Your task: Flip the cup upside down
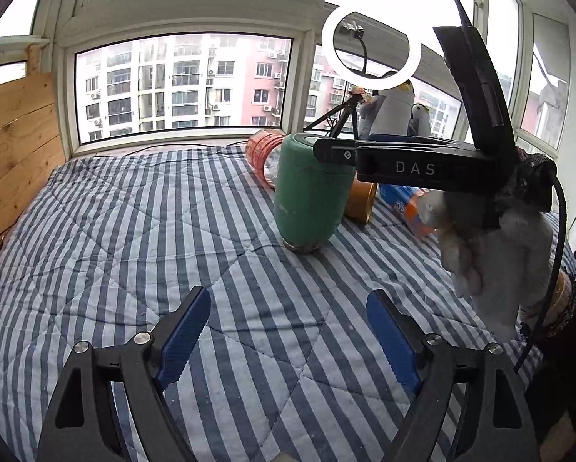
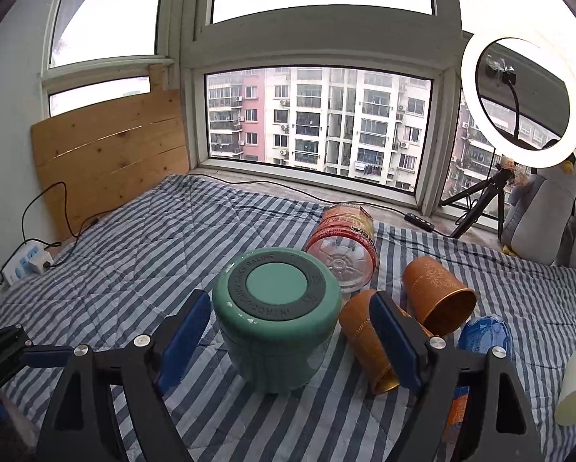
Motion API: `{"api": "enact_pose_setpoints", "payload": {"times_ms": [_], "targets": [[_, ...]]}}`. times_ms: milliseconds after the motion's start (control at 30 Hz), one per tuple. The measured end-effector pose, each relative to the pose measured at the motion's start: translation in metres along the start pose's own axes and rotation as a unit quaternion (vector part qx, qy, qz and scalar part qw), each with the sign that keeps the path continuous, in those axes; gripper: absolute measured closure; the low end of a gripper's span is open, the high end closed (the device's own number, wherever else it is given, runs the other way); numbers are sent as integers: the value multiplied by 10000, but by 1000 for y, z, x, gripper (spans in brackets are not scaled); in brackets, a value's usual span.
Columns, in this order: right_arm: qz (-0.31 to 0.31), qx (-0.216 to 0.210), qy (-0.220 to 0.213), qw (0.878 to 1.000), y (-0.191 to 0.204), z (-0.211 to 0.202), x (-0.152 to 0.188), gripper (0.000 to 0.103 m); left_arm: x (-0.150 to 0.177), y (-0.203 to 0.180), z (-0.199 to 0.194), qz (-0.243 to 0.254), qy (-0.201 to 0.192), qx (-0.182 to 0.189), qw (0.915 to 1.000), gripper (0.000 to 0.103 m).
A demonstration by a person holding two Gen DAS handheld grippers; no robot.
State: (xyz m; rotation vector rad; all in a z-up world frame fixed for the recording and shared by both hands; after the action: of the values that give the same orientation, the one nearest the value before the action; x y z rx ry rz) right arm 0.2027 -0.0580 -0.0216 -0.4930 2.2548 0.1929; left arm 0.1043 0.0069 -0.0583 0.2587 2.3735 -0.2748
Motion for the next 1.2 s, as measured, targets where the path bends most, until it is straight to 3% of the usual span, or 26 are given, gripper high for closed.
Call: {"api": "enact_pose_setpoints", "payload": {"times_ms": [333,533,667,900,1000,1200], "targets": [[686,173,-912,9933,-46,-79,59,12,-12,-13,-17,-139,-734,-532,9958,6],[879,973,-1487,9802,-65,-111,101,6,-16,-34,-10,-97,-1103,-930,9895,1],[1174,976,-1734,9729,-77,-126,111,2,-18,-45,-5,-78,-1290,-1241,9838,1],[1064,1309,-1833,9685,-77,-136,108,2,-26,-45,-8,-293,-1664,-1689,9710,1],[897,1343,-1817,9700,-69,-129,109,1,-25,-44,-10,-376,-1827,-1746,9668,1],[908,1110,-1807,9730,-67,-120,113,1,-22,-41,-13,-449,-1927,-1609,9669,1]]}}
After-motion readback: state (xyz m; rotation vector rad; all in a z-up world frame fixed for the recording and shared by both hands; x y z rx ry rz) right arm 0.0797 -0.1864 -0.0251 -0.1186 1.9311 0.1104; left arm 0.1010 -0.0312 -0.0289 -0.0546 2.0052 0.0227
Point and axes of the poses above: each gripper's, at about its wrist camera, not at the fingertips, and z roughly the way its jaws point, y to its left, x to its underside, the point moved 7 cm from there along z, roughly the way its jaws point, and after that the axes turned 11 degrees about y, right-handed, at the moved point
